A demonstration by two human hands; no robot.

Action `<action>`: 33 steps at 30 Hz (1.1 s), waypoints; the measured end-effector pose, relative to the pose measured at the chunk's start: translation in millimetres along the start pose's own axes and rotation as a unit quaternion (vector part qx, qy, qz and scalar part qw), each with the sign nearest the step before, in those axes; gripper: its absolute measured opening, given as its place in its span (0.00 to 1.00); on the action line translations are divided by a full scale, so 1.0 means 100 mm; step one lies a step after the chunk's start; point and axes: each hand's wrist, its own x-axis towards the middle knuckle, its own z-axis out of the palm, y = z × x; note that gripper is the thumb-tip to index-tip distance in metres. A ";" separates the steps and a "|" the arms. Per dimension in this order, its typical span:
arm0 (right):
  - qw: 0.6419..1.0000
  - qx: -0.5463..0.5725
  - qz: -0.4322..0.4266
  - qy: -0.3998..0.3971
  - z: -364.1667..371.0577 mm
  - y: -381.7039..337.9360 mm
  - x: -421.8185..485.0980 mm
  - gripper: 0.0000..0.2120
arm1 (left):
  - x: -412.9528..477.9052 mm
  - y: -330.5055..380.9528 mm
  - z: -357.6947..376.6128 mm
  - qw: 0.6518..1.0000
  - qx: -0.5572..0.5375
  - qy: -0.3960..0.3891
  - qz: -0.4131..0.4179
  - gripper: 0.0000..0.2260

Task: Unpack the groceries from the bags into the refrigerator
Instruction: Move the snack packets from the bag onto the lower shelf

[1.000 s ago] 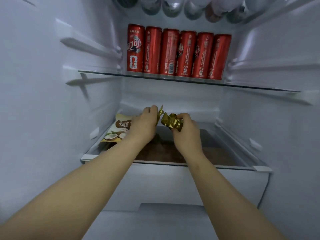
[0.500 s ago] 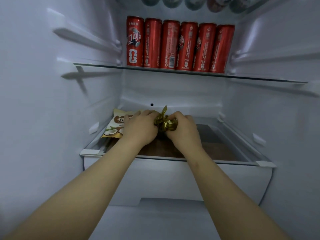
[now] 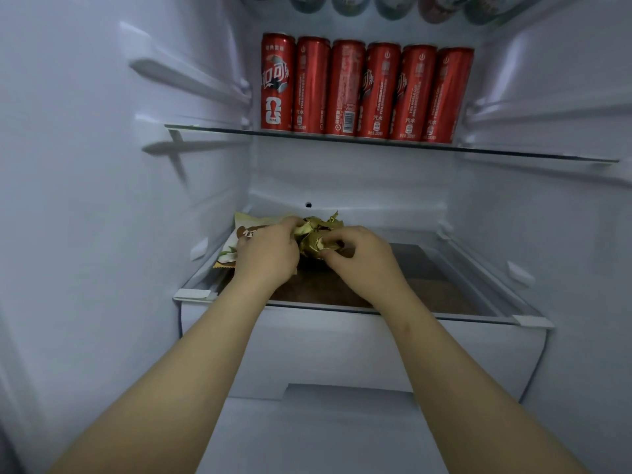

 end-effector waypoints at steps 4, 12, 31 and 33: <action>0.998 0.059 0.022 0.012 0.00 0.01 0.02 0.14 | 0.02 -0.02 0.03 0.997 -0.064 0.023 0.035 0.17; 0.997 0.016 0.069 -0.035 0.05 0.09 0.09 0.23 | 0.03 -0.03 0.05 0.998 -0.051 0.011 0.028 0.17; 0.995 0.076 0.070 0.014 -0.02 0.02 0.00 0.17 | -0.04 0.04 -0.02 0.998 -0.056 0.004 0.021 0.12; 0.994 0.069 0.073 0.036 -0.03 0.01 -0.01 0.16 | -0.06 0.05 -0.03 0.998 -0.054 0.012 0.026 0.12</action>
